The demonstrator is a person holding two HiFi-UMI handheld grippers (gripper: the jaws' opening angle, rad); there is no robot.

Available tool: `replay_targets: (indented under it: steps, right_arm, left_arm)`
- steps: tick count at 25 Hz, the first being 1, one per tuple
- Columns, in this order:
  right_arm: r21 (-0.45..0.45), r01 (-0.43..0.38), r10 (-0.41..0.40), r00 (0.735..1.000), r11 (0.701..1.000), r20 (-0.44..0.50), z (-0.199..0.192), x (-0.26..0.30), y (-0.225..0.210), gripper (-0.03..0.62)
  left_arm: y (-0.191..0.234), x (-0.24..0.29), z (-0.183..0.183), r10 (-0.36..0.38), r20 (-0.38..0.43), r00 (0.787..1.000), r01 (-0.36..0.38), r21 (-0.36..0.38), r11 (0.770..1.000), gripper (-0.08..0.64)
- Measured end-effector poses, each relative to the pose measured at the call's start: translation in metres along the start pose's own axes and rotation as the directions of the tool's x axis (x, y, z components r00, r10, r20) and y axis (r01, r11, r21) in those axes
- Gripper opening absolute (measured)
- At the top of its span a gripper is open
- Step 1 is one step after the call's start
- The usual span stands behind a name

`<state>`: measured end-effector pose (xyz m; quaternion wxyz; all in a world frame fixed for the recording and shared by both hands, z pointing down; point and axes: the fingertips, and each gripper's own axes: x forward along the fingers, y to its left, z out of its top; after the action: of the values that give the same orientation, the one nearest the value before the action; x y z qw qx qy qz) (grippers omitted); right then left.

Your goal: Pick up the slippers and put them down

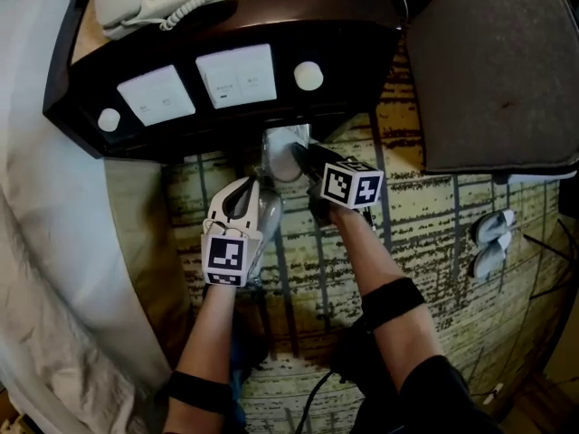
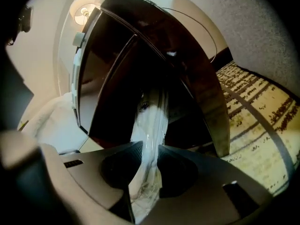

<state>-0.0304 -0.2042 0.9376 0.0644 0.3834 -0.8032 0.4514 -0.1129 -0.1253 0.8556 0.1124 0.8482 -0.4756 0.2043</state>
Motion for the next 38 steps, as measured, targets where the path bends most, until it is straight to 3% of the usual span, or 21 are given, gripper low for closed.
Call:
replay_targets:
  steps: [9, 18, 20, 23, 27, 30, 38]
  right_arm:
    - [0.003, 0.143, -0.142, 0.984, 0.990, 0.107, 0.033, 0.032, -0.013, 0.114]
    - [-0.010, 0.289, -0.285, 0.949, 0.957, 0.135, 0.036, 0.043, -0.030, 0.129]
    - [-0.047, 0.324, -0.315, 0.939, 0.945, 0.138, 0.038, 0.044, -0.033, 0.138]
    - [-0.177, 0.389, -0.366, 0.918, 0.904, 0.152, 0.044, 0.042, -0.032, 0.178]
    - [-0.328, 0.414, -0.374, 0.910, 0.849, 0.180, 0.049, 0.040, -0.024, 0.298]
    - [-0.384, 0.428, -0.379, 0.904, 0.818, 0.199, 0.053, 0.034, -0.020, 0.298]
    - [-0.438, 0.404, -0.358, 0.915, 0.803, 0.188, 0.044, 0.013, 0.001, 0.293]
  left_arm:
    - [0.021, -0.004, -0.005, 0.030, 0.031, 0.999, -0.030, -0.002, 1.000, 0.000]
    - [0.031, -0.009, -0.008, 0.055, 0.042, 0.998, -0.055, -0.008, 0.998, 0.000]
    - [0.031, -0.009, -0.010, 0.056, 0.040, 0.998, -0.055, -0.005, 0.998, 0.000]
    - [0.029, -0.006, -0.013, 0.054, 0.034, 0.998, -0.054, -0.006, 0.999, 0.000]
    - [0.026, -0.004, -0.014, 0.050, 0.031, 0.998, -0.050, -0.002, 0.999, 0.000]
    - [0.025, -0.003, -0.013, 0.051, 0.029, 0.998, -0.051, 0.003, 0.999, 0.000]
    - [0.016, -0.006, -0.010, 0.039, 0.004, 0.999, -0.039, -0.005, 0.999, 0.000]
